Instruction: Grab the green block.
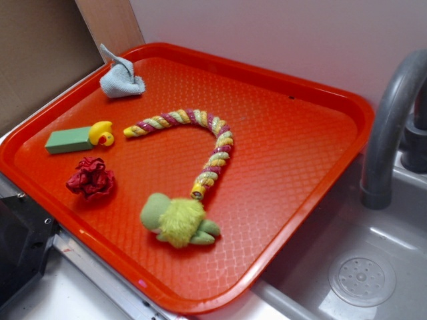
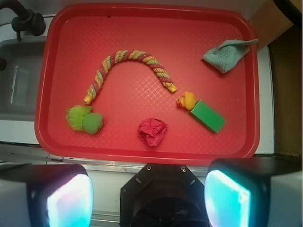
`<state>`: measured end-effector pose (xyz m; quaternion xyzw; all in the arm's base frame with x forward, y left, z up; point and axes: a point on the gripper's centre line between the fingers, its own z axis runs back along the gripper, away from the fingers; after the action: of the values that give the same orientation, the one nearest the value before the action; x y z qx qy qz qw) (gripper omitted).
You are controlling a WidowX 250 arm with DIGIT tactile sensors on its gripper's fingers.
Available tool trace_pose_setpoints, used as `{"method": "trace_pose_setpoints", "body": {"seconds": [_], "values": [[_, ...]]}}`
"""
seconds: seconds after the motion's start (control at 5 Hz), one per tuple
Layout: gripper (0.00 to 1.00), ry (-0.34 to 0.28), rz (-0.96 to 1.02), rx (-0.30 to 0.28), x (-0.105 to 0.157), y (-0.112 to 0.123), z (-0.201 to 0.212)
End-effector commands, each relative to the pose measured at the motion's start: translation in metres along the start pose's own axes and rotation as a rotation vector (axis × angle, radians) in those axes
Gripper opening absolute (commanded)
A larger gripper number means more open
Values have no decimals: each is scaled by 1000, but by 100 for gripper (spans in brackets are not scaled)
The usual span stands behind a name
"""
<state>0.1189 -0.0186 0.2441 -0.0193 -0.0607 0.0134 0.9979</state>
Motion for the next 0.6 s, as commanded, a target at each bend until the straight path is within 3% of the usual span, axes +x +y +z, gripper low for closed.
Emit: {"method": "trace_pose_setpoints", "body": {"seconds": [0.0,0.2,0.4], "values": [[100,0,0,0,0,0,0],[100,-103,-160,87,8,14,-18],[100,-186,-365,125,19,34,-36]]}}
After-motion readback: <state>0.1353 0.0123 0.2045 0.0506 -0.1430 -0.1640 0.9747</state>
